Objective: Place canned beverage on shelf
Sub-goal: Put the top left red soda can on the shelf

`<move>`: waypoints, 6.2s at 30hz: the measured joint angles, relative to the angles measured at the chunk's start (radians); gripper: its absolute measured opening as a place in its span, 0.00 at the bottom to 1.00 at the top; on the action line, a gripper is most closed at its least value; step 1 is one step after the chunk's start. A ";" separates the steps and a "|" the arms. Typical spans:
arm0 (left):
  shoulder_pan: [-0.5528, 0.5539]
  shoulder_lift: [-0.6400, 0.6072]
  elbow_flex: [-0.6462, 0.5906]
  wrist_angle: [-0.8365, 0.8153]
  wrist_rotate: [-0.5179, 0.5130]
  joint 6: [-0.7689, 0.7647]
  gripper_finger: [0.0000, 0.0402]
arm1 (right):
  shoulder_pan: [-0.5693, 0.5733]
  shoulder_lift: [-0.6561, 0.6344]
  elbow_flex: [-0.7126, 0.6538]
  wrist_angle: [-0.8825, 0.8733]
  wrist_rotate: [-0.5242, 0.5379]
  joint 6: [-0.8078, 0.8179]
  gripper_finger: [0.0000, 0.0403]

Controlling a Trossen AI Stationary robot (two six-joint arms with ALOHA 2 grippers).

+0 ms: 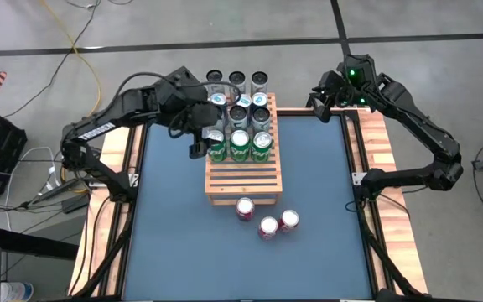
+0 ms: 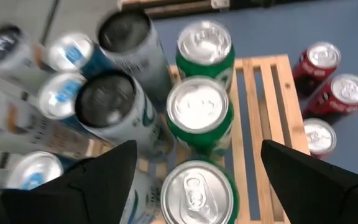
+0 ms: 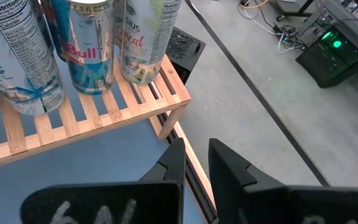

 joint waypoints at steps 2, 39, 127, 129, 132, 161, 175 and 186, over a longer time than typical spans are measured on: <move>-0.023 0.000 0.039 -0.013 -0.038 -0.007 0.82 | 0.000 0.000 0.000 0.000 0.000 0.000 0.16; -0.540 0.338 0.136 0.042 -0.223 -0.442 0.82 | -0.008 0.000 0.000 -0.003 -0.085 -0.060 0.16; -0.514 0.509 0.020 0.133 -0.149 -0.223 0.64 | -0.004 0.000 0.000 -0.132 -0.109 -0.079 0.16; -0.498 0.509 0.011 0.135 -0.115 -0.196 0.69 | -0.005 0.000 0.000 -0.131 -0.109 -0.079 0.16; -0.475 0.509 0.007 0.127 -0.068 -0.146 0.76 | -0.004 0.000 0.000 -0.131 -0.109 -0.079 0.16; -0.432 0.509 -0.117 0.328 0.031 -0.072 0.85 | -0.005 0.000 0.000 -0.129 -0.109 -0.078 0.16; -0.452 0.506 -0.150 0.345 0.058 -0.136 0.85 | -0.005 0.000 0.000 -0.131 -0.109 -0.077 0.16; -0.462 0.512 -0.105 0.197 0.032 -0.142 0.85 | -0.005 0.000 0.000 -0.131 -0.109 -0.063 0.16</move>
